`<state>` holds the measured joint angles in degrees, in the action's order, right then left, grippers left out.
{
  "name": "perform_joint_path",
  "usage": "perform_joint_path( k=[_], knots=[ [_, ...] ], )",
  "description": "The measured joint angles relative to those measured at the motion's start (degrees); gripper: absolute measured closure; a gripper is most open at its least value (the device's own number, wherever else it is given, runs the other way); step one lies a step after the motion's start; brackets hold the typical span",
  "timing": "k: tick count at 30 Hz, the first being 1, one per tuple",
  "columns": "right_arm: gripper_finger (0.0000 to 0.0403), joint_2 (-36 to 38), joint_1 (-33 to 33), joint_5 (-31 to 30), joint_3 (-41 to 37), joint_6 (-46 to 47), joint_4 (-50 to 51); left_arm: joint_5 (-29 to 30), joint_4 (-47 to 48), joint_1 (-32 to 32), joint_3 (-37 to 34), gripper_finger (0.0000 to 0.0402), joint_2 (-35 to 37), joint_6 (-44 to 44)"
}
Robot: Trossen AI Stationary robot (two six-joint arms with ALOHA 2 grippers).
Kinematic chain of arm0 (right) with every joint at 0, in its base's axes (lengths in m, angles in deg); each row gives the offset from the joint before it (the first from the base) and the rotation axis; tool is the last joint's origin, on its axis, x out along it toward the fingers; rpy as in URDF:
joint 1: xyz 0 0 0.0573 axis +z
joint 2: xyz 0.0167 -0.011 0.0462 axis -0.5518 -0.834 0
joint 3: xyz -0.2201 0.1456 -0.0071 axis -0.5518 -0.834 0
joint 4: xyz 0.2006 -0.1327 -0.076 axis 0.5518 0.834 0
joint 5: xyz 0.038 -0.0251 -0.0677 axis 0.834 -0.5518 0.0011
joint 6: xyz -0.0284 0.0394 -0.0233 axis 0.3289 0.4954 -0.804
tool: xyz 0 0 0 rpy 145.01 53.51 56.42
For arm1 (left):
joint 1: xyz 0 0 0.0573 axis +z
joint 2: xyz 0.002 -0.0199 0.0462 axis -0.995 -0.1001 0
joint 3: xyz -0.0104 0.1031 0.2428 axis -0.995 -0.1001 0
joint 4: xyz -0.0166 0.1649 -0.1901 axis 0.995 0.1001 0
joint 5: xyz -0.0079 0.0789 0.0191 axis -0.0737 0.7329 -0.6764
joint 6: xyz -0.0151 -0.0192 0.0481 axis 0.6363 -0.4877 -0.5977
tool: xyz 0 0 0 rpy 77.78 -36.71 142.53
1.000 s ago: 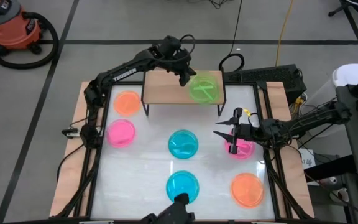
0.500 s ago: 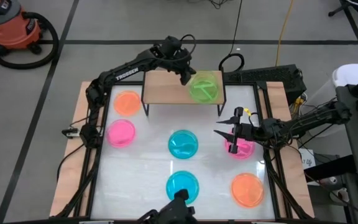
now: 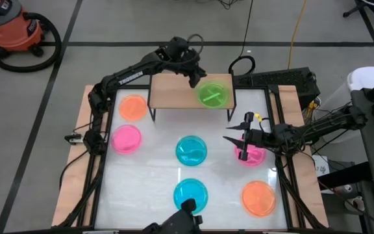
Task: Place and stack plates onto a shelf
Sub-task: Stack the top blue plate on top of the green plate on the shelf
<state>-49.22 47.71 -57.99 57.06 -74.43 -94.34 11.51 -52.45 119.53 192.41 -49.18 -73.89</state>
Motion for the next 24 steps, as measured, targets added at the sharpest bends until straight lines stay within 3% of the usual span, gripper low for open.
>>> perform_joint_path(
  k=[7,13,19,24],
  knots=[
    [0.0259,-0.4,0.0,-8.1,0.0,2.5,8.5,-8.5,2.2,0.1,0.2,0.0294,10.1,-3.0],
    [0.0259,-4.2,0.0,-6.6,0.0,6.4,13.0,-8.3,6.9,-4.5,-2.9,0.0293,19.9,-8.3],
    [0.0259,-12.3,0.0,-4.8,1.3,8.5,14.6,0.5,-4.8,-11.1,-20.9,0.0293,31.1,-10.5],
    [0.0259,-21.4,0.0,-2.2,5.1,9.4,15.7,0.8,-23.7,-13.4,-41.5,0.0293,41.0,-5.1]
  ],
)
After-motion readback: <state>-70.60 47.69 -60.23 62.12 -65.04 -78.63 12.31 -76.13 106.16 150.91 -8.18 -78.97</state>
